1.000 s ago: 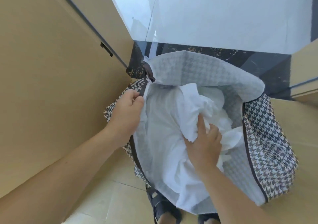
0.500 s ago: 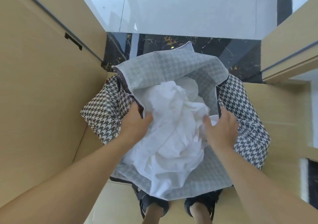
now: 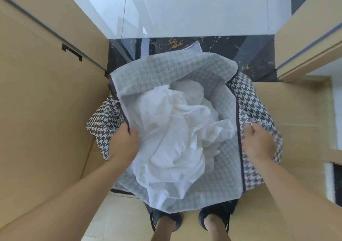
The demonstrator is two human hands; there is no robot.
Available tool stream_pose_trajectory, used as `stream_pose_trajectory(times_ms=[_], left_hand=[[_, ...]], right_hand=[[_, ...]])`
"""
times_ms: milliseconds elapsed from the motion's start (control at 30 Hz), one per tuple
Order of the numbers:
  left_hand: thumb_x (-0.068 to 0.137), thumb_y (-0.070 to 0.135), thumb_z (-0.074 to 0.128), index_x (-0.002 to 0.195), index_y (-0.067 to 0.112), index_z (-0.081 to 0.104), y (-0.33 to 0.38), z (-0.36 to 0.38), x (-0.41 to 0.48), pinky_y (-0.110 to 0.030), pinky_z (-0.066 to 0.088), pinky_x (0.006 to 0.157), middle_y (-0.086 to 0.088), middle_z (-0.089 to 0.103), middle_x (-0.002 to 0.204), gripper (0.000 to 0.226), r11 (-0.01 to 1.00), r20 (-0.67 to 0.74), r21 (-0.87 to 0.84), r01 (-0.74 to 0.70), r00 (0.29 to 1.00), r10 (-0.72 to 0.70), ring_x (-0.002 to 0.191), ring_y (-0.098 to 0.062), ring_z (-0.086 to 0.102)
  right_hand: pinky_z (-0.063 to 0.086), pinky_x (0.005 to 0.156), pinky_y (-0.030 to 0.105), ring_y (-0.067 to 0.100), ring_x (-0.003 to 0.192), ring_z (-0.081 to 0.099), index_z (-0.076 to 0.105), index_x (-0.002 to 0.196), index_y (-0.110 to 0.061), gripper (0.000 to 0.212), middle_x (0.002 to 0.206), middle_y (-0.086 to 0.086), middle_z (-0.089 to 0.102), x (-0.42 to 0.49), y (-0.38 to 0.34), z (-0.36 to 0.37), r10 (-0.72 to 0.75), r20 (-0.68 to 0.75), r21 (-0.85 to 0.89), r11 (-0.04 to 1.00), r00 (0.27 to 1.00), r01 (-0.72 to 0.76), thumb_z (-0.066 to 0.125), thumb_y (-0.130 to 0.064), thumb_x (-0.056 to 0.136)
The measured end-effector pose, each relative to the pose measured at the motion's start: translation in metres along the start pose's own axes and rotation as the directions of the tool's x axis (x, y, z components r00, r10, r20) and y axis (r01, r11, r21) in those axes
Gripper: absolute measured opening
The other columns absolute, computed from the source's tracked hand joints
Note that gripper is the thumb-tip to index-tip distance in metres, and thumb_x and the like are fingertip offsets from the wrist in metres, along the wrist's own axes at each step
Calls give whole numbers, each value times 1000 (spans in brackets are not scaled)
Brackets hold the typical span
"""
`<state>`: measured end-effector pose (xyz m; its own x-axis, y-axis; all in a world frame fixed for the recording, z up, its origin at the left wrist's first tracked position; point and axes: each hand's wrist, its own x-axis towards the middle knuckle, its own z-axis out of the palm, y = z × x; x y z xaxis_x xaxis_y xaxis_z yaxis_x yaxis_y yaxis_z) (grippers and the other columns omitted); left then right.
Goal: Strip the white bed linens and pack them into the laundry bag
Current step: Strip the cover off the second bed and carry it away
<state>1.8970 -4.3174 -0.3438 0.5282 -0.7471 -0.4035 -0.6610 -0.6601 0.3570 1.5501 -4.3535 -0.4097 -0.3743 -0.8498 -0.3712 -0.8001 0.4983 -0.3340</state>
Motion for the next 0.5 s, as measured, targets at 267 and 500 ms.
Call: stream_pose_trajectory(times_ms=[267, 500], left_hand=[[100, 9, 41, 72, 4, 39, 52, -151, -27, -36, 19, 54, -11, 38, 67, 28, 981, -91, -194, 14, 995, -32, 61, -23, 32], [101, 13, 43, 71, 10, 47, 48, -293, -54, -27, 23, 46, -5, 41, 59, 31, 950, -245, -311, -28, 968, -52, 48, -21, 34]], right_hand=[[22, 54, 35, 20, 54, 30, 41, 70, 5, 50, 55, 4, 31, -58, -107, -157, -208, -25, 572, 800, 978, 184, 50, -29, 105], [26, 53, 30, 15, 55, 37, 39, 66, -8, 47, 58, 6, 38, -123, -129, -258, -185, -212, 509, 818, 960, 270, 46, -35, 105]])
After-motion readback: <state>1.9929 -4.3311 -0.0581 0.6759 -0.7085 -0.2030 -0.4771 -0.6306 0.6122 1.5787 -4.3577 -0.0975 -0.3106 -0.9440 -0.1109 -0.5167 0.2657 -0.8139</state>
